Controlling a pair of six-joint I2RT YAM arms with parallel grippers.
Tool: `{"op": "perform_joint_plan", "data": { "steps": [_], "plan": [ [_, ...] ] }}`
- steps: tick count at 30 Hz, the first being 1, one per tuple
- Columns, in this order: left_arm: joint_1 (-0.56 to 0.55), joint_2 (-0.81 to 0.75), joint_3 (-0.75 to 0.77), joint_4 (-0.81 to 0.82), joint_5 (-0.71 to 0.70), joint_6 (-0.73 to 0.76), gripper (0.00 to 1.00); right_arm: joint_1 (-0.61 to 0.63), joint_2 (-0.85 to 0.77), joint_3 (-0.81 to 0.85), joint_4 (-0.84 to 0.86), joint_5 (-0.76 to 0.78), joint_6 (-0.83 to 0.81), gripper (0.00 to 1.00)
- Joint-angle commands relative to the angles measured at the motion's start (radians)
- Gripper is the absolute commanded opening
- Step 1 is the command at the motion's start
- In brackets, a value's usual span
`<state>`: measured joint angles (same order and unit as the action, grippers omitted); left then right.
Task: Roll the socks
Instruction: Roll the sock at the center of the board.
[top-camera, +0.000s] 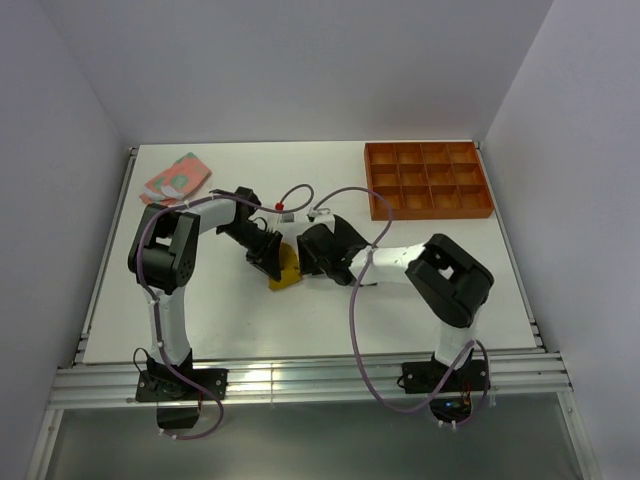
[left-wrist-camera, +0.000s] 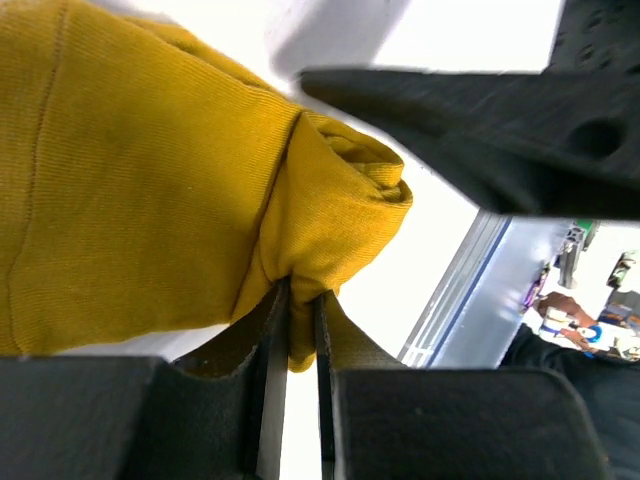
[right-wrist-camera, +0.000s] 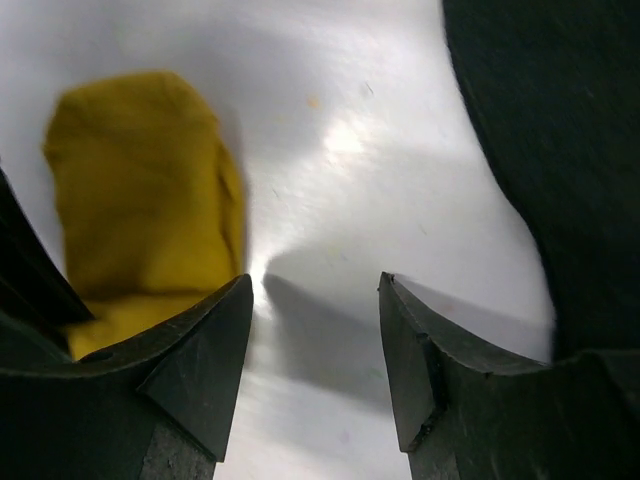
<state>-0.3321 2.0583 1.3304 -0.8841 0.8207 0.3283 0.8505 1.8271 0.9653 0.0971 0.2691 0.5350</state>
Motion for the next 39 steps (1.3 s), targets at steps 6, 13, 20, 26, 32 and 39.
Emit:
{"op": "perform_joint_plan", "data": {
  "steps": [6, 13, 20, 26, 32, 39],
  "plan": [
    [-0.004, 0.124, 0.024, -0.117, -0.239, 0.052, 0.00, 0.018, -0.230, -0.215, 0.139, -0.048, -0.091, 0.59],
    [-0.002, 0.158, 0.017, -0.220, -0.239, 0.190, 0.00, 0.117, -0.313, -0.306, 0.277, -0.201, -0.295, 0.60],
    [-0.004, 0.151, -0.022, -0.257, -0.261, 0.276, 0.00, 0.193, -0.261, -0.237, 0.294, -0.347, -0.412, 0.61],
    [-0.004, 0.151, -0.037, -0.276, -0.276, 0.334, 0.00, 0.245, -0.198, -0.126, 0.209, -0.387, -0.481, 0.62],
    [-0.004, 0.148, -0.034, -0.283, -0.273, 0.353, 0.00, 0.314, -0.126, -0.031, 0.122, -0.384, -0.524, 0.62],
    [-0.004, 0.148, -0.042, -0.274, -0.273, 0.356, 0.00, 0.331, -0.106, -0.028, 0.112, -0.395, -0.553, 0.63]
  ]
}}
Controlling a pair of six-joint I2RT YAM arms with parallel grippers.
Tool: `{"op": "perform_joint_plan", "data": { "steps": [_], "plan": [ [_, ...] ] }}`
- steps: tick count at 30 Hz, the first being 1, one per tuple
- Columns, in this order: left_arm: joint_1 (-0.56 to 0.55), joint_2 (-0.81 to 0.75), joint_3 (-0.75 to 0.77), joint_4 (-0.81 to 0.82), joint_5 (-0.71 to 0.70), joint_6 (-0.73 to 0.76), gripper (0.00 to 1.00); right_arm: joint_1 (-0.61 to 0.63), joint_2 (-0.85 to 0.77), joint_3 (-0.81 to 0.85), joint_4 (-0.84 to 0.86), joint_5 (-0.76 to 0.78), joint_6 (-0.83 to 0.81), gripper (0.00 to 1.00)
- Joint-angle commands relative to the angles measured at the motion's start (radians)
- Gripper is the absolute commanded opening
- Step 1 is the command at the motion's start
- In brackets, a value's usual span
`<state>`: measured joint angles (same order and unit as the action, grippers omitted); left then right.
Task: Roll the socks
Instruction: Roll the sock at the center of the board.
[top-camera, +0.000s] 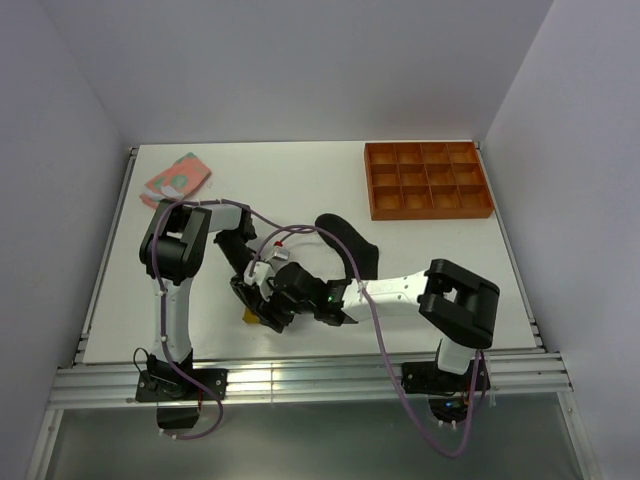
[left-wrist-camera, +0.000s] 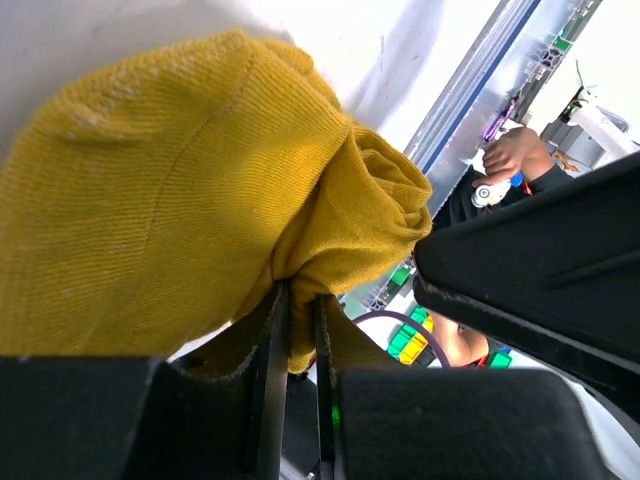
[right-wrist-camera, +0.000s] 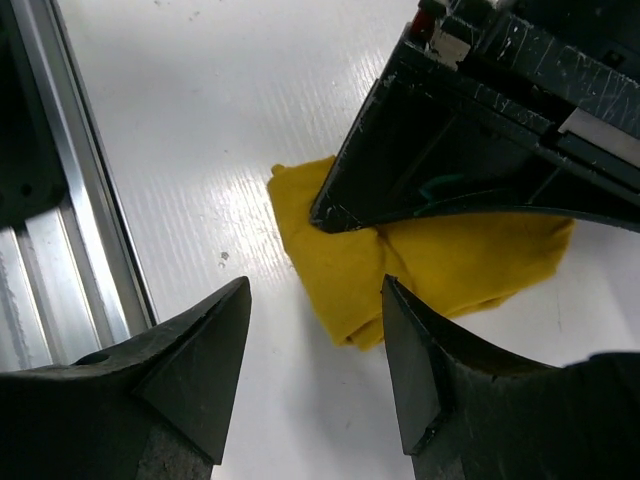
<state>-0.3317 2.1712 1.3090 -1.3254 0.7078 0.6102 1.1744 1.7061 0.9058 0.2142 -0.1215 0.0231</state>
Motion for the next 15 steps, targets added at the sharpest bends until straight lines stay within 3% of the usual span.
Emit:
{"op": "perform_joint_plan", "data": {
  "steps": [1, 11, 14, 15],
  "plan": [
    [-0.004, 0.036, -0.020, 0.166, -0.156, 0.076, 0.00, 0.010, 0.033, 0.041, -0.013, 0.000, -0.051, 0.63],
    [-0.004, 0.042, 0.004, 0.153, -0.146, 0.072, 0.00, 0.044, 0.116, 0.087, -0.056, 0.057, -0.061, 0.61],
    [-0.004, 0.044, 0.015, 0.158, -0.142, 0.062, 0.00, 0.045, 0.132, 0.081, -0.052, 0.083, -0.048, 0.54],
    [-0.004, 0.042, 0.016, 0.163, -0.137, 0.057, 0.00, 0.044, 0.135, 0.074, -0.044, 0.091, -0.034, 0.46]
  ]
}}
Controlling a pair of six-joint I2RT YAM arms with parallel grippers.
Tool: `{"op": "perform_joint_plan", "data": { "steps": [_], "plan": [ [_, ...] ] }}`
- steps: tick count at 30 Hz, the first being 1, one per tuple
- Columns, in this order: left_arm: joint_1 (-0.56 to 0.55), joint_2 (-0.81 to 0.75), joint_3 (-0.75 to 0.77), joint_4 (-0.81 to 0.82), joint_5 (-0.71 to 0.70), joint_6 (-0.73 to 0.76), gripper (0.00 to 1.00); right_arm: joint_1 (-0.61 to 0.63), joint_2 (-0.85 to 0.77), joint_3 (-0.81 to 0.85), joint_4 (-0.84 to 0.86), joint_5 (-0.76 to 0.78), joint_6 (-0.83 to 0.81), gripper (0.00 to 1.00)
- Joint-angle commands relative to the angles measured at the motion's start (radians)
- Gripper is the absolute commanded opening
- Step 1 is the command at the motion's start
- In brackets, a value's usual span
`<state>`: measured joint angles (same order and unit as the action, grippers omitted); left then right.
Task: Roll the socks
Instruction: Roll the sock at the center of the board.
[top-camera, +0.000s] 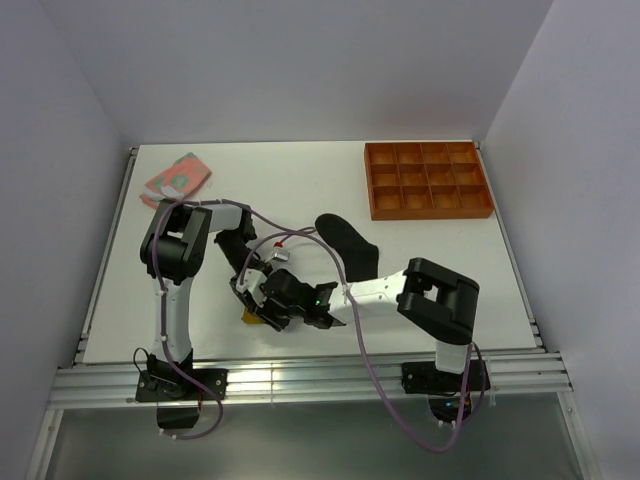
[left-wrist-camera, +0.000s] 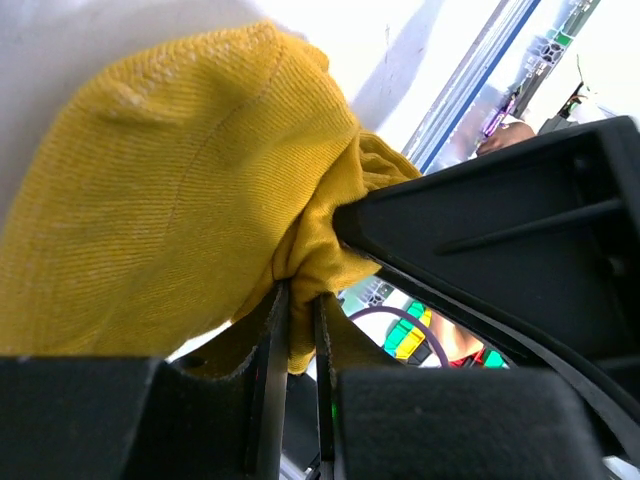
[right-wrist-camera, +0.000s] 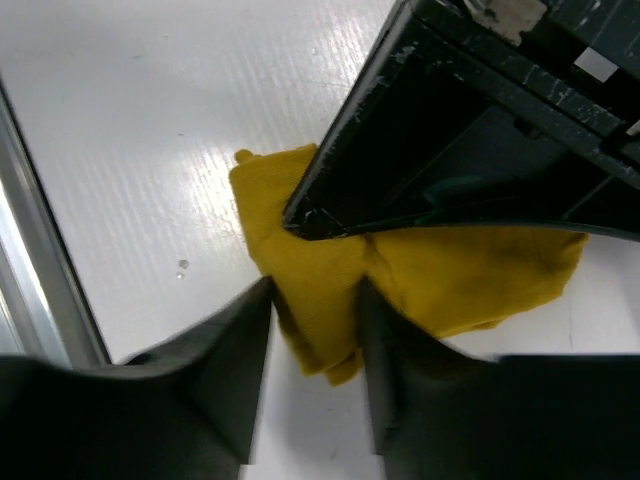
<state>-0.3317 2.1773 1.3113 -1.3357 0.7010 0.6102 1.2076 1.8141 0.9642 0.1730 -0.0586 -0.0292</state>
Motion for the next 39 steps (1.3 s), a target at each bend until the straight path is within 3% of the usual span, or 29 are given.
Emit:
{"op": "perform_joint_plan", "data": {
  "steps": [1, 3, 9, 13, 19, 27, 29, 34, 39],
  "plan": [
    [-0.004, 0.036, 0.016, 0.173, -0.120, 0.054, 0.00, 0.012, 0.028, 0.008, 0.017, 0.035, 0.026, 0.39],
    [-0.003, 0.029, 0.016, 0.188, -0.106, 0.034, 0.00, 0.010, 0.037, -0.011, 0.028, 0.054, 0.043, 0.27],
    [0.009, -0.051, 0.016, 0.309, -0.057, -0.084, 0.02, -0.005, 0.027, -0.111, 0.137, 0.023, 0.164, 0.14],
    [0.028, -0.158, -0.017, 0.466, -0.034, -0.202, 0.11, -0.042, 0.024, -0.165, 0.212, -0.040, 0.222, 0.13],
    [0.072, -0.327, -0.098, 0.712, -0.038, -0.403, 0.18, -0.066, 0.050, -0.194, 0.269, -0.124, 0.273, 0.12],
    [0.126, -0.516, -0.253, 0.946, -0.106, -0.523, 0.26, -0.175, 0.094, -0.240, 0.367, -0.312, 0.357, 0.12],
    [0.134, -0.559, -0.279, 0.972, -0.113, -0.509, 0.27, -0.206, 0.125, -0.231, 0.367, -0.375, 0.377, 0.12],
    [0.137, -0.632, -0.325, 0.994, -0.136, -0.411, 0.28, -0.275, 0.185, -0.124, 0.180, -0.444, 0.410, 0.12],
    [0.138, -0.773, -0.421, 1.015, -0.162, -0.216, 0.33, -0.304, 0.200, -0.055, 0.118, -0.526, 0.462, 0.12]
  ]
}}
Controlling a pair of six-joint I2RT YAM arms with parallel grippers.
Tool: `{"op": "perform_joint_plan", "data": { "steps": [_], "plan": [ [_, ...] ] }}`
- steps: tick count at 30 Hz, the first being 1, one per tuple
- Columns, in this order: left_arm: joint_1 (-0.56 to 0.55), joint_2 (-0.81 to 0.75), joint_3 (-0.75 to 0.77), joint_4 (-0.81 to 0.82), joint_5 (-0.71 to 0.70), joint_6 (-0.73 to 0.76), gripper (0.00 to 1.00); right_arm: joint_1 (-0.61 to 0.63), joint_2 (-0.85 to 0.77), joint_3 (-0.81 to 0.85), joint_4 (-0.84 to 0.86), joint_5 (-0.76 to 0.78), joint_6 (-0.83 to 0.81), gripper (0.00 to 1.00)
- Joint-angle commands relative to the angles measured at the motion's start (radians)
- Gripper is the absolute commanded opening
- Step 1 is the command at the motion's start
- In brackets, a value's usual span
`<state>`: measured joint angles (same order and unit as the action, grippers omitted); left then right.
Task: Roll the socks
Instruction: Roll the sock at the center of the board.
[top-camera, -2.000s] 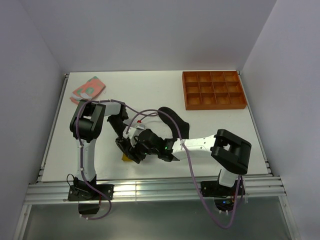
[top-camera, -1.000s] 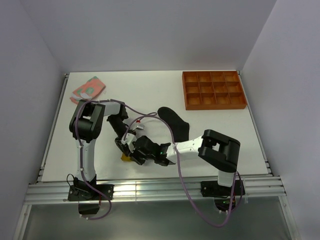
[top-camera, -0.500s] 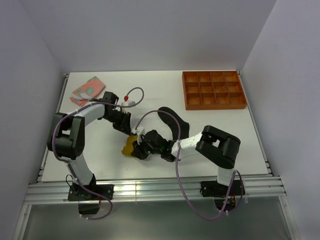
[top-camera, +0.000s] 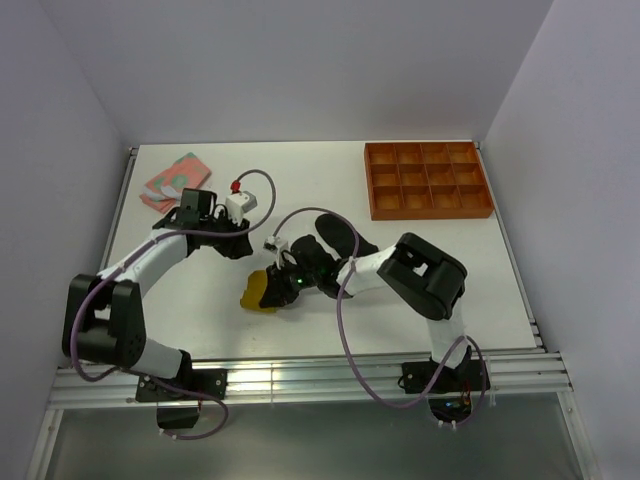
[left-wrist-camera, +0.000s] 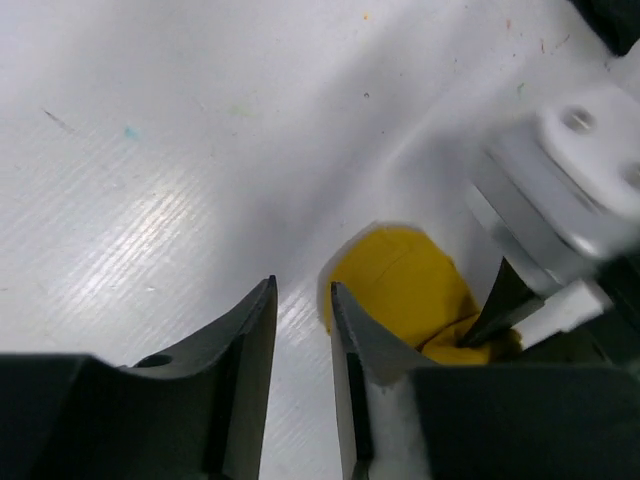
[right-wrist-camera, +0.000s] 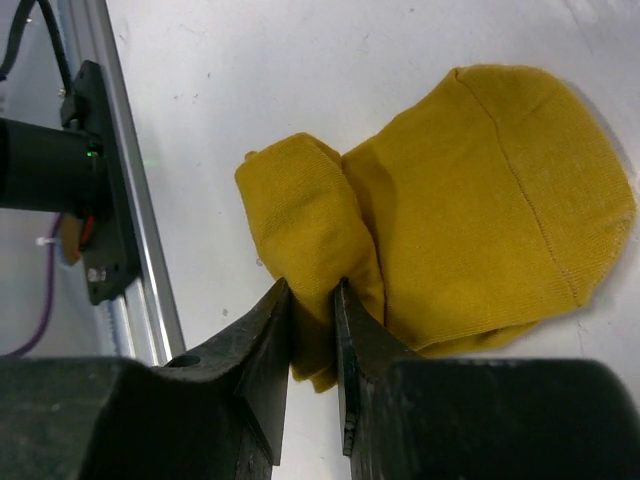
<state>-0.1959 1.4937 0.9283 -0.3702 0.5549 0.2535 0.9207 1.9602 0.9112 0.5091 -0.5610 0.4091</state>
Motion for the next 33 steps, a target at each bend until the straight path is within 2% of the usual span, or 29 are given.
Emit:
{"op": "perform_joint_plan", "data": {
  "steps": [1, 7, 12, 20, 33],
  "plan": [
    [0.003, -0.139, -0.058, 0.047, -0.015, 0.208, 0.34, -0.023, 0.057, 0.011, -0.228, -0.040, 0.034, 0.12],
    [0.003, -0.268, -0.163, -0.036, 0.089, 0.395, 0.48, -0.072, 0.097, 0.093, -0.339, -0.095, 0.071, 0.12],
    [0.004, -0.302, -0.187, -0.107, 0.151, 0.475, 0.53, -0.082, 0.143, 0.150, -0.405, -0.117, 0.076, 0.12],
    [-0.014, -0.332, -0.239, -0.190, 0.203, 0.590, 0.56, -0.123, 0.221, 0.238, -0.486, -0.154, 0.076, 0.12],
    [-0.085, -0.363, -0.348, -0.105, 0.165, 0.656, 0.62, -0.178, 0.287, 0.290, -0.575, -0.209, 0.070, 0.12]
  ]
}}
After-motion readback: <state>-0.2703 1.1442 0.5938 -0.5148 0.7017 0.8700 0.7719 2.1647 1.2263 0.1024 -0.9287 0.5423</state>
